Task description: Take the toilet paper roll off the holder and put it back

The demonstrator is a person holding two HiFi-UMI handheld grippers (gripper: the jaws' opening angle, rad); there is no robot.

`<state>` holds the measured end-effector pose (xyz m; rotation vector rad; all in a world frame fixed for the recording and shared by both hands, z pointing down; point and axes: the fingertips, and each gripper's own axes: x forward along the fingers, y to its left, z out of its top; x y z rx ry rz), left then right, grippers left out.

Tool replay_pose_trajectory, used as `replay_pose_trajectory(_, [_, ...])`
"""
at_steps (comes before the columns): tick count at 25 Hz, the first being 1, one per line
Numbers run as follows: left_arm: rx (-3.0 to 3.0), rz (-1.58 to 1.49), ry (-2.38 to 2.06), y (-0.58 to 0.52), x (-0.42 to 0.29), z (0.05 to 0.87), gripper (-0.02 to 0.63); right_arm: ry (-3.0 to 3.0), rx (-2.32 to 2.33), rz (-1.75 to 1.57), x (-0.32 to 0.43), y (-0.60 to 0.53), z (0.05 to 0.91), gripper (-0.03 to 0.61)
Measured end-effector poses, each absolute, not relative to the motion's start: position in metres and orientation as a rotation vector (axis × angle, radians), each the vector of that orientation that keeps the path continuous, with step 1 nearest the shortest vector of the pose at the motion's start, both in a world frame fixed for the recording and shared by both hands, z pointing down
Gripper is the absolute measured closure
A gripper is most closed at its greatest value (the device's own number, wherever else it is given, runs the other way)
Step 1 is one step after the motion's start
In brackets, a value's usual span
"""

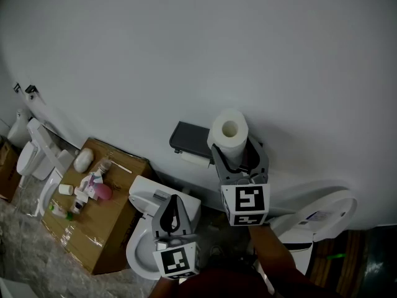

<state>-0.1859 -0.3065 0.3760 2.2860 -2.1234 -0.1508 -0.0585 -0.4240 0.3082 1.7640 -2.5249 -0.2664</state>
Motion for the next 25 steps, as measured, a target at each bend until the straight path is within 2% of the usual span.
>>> replay_pose_trajectory(12, [2.287,-0.136,-2.112,-0.311,-0.185,0.380,0.600,-2.416,1.753,-0.103,-0.065,-0.463,0.348,0.249])
replay_pose_trajectory(25, [2.296,-0.111,-2.096,-0.317,-0.183,0.390,0.599,-2.428,1.754,-0.059,-0.063,-0.466,0.349,0.247])
